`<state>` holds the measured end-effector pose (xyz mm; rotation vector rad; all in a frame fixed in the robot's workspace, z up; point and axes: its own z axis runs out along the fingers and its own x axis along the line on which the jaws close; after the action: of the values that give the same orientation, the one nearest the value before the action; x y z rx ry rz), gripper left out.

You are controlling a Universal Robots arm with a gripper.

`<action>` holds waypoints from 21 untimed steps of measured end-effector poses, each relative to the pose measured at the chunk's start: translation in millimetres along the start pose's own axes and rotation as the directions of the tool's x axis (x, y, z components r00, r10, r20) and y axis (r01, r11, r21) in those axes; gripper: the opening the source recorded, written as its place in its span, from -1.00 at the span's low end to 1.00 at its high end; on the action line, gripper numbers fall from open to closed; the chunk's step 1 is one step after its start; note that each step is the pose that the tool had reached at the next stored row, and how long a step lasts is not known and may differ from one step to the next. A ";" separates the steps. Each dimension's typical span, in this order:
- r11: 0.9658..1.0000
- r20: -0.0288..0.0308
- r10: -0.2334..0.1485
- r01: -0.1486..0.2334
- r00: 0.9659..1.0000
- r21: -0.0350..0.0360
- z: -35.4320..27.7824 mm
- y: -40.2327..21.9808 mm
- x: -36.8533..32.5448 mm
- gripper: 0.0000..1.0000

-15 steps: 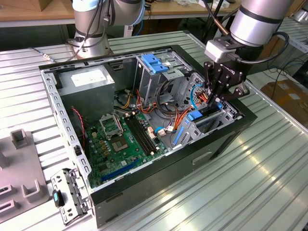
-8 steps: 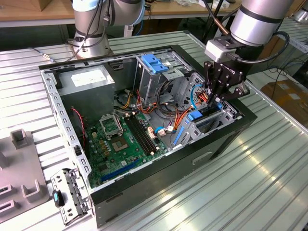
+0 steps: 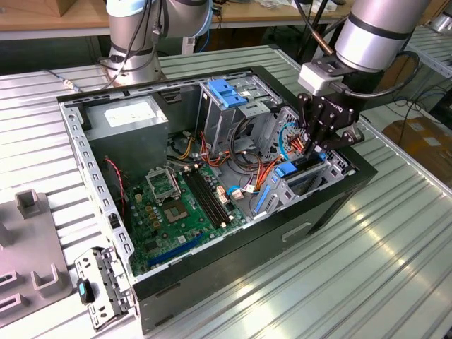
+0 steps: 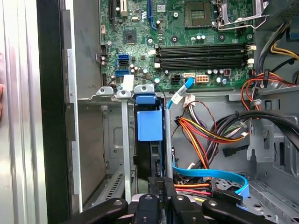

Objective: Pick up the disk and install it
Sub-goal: 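Insert the first disk wire, then insert the second disk wire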

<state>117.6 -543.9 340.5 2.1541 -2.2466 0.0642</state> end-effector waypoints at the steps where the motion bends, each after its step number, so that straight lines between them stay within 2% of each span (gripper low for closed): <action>1: 1.000 0.000 0.000 0.000 1.000 0.000 0.4 0.0 0.0 -0.67; 2: 1.000 0.000 0.000 0.000 1.000 0.000 0.5 0.0 0.0 -0.67; 3: 1.000 0.000 0.000 0.000 1.000 0.000 -3.1 0.0 0.2 -0.53; 4: 1.000 0.000 0.000 0.000 1.000 0.000 -8.8 -0.1 0.5 -0.53; 5: 1.000 0.000 0.000 0.000 1.000 0.000 -9.0 -0.1 0.5 -0.55; 6: 1.000 0.000 0.000 0.000 1.000 0.000 -9.0 -0.1 0.5 -0.79; 16: 1.000 0.000 0.000 0.000 1.000 0.000 -9.2 -0.1 0.5 -0.79; 21: 1.000 0.000 0.000 0.000 1.000 0.000 -9.3 1.8 0.6 -0.79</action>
<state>115.7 -544.0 349.8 2.1539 -2.2465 0.0645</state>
